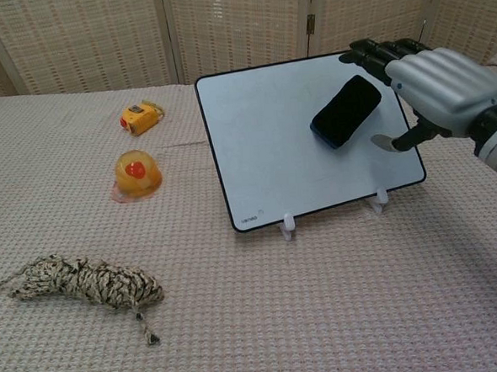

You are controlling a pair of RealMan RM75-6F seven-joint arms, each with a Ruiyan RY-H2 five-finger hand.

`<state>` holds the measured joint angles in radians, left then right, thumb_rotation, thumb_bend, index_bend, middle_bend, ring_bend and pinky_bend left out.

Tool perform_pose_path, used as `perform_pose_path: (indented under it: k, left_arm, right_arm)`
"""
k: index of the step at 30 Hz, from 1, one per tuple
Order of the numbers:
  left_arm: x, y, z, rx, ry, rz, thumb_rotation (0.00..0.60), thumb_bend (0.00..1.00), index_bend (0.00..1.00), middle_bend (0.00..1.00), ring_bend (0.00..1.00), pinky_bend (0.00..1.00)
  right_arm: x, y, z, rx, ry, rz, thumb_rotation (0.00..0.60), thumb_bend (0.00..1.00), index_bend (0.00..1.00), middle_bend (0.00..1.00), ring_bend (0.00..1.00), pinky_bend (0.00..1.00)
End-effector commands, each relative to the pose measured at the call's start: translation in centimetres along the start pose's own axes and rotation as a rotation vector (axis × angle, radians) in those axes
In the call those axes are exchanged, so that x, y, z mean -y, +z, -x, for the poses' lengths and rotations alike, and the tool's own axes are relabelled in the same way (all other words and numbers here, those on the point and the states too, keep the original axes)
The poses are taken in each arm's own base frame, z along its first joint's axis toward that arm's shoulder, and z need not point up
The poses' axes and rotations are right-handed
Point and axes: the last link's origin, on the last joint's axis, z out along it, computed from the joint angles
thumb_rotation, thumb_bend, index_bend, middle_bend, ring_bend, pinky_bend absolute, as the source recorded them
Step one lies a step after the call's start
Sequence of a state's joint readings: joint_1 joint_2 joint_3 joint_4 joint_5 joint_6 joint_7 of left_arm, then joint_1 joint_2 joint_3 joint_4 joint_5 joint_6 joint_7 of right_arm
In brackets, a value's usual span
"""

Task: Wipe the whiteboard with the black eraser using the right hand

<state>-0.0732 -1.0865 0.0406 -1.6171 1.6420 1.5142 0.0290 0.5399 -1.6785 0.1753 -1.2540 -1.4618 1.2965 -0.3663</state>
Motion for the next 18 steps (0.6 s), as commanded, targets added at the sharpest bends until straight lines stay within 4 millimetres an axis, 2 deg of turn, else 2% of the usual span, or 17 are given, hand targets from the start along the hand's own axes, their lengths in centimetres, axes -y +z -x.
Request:
perform_pose_path:
  k: [1,7,10,13,18]
  left_arm:
    - [-0.2,0.0,0.1,0.001,0.008,0.002,0.6,0.21,0.0,0.0,0.0,0.0]
    - [-0.4,-0.3,0.3,0.001,0.028,0.002,0.6,0.21,0.0,0.0,0.0,0.0]
    - [-0.6,-0.4,0.4,-0.002,0.037,0.005,0.6,0.21,0.0,0.0,0.0,0.0]
    - [-0.8,-0.6,0.5,-0.003,0.045,0.013,0.6,0.21,0.0,0.0,0.0,0.0]
    - [-0.9,-0.6,0.6,-0.004,0.051,0.016,0.6,0.21,0.0,0.0,0.0,0.0]
  right_arm:
    - [-3.4,-6.9,-3.1,0.131,0.048,0.063,0.6,0.33,0.0,0.0,0.0,0.0]
    - [-7.3,-14.0,-4.8,0.254,0.025,0.218,0.6,0.32,0.0,0.0,0.0,0.0]
    - [-8.5,-17.0,-5.1,0.302,-0.02,0.285,0.6,0.33,0.0,0.0,0.0,0.0]
    - [-8.9,-18.7,-5.5,0.292,-0.001,0.338,0.6,0.33,0.0,0.0,0.0,0.0]
    - [-8.7,-19.2,-6.3,0.249,0.017,0.307,0.6,0.33,0.0,0.0,0.0,0.0]
